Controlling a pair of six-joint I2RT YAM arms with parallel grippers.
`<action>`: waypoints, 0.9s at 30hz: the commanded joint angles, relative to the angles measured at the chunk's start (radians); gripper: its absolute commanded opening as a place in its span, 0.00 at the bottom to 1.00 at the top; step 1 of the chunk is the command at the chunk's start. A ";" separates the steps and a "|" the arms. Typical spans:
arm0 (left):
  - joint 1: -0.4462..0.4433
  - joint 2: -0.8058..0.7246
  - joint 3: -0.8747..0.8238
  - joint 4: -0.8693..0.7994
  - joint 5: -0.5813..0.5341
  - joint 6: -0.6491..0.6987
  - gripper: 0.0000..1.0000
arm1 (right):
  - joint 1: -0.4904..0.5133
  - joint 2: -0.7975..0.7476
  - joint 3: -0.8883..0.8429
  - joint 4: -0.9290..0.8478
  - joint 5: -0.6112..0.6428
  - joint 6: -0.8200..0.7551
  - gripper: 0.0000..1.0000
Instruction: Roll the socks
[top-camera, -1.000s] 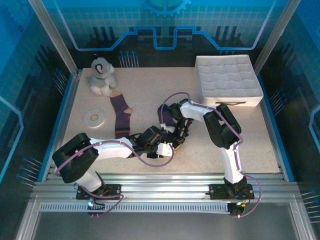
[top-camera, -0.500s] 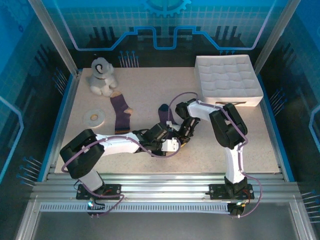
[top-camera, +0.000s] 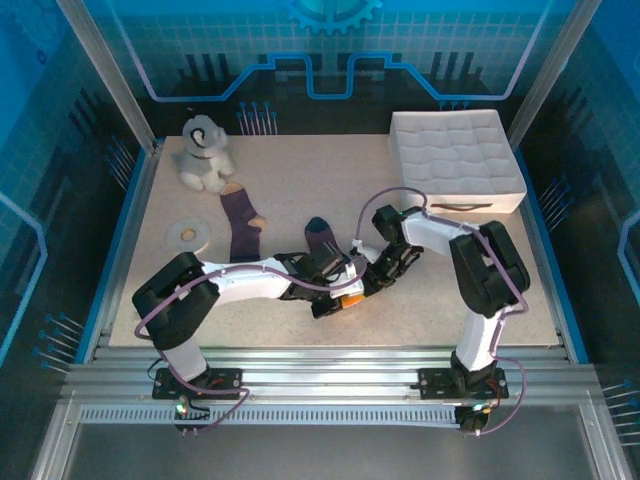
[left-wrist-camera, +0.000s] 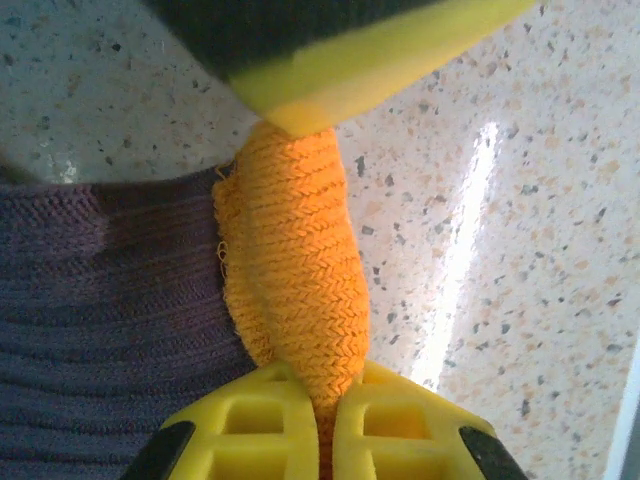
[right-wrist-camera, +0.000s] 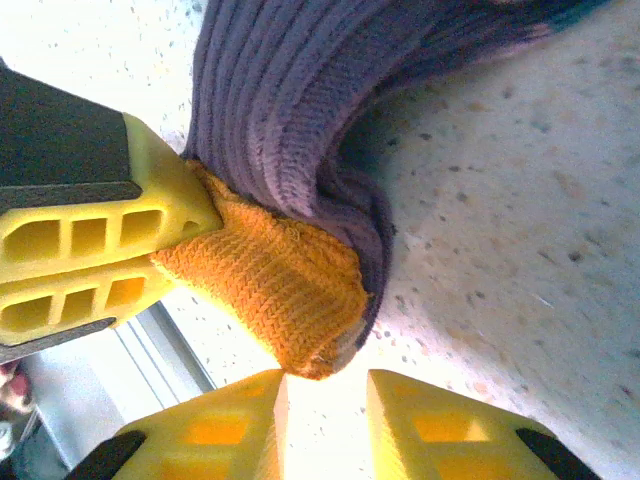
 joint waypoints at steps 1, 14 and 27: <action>0.002 0.023 -0.038 -0.021 0.086 -0.103 0.00 | -0.018 -0.098 -0.052 0.106 0.006 0.045 0.26; 0.086 0.028 -0.114 0.062 0.232 -0.215 0.00 | -0.021 -0.451 -0.310 0.505 -0.012 0.300 0.31; 0.170 0.055 -0.165 0.106 0.400 -0.262 0.00 | 0.008 -0.525 -0.668 1.102 -0.062 0.587 0.44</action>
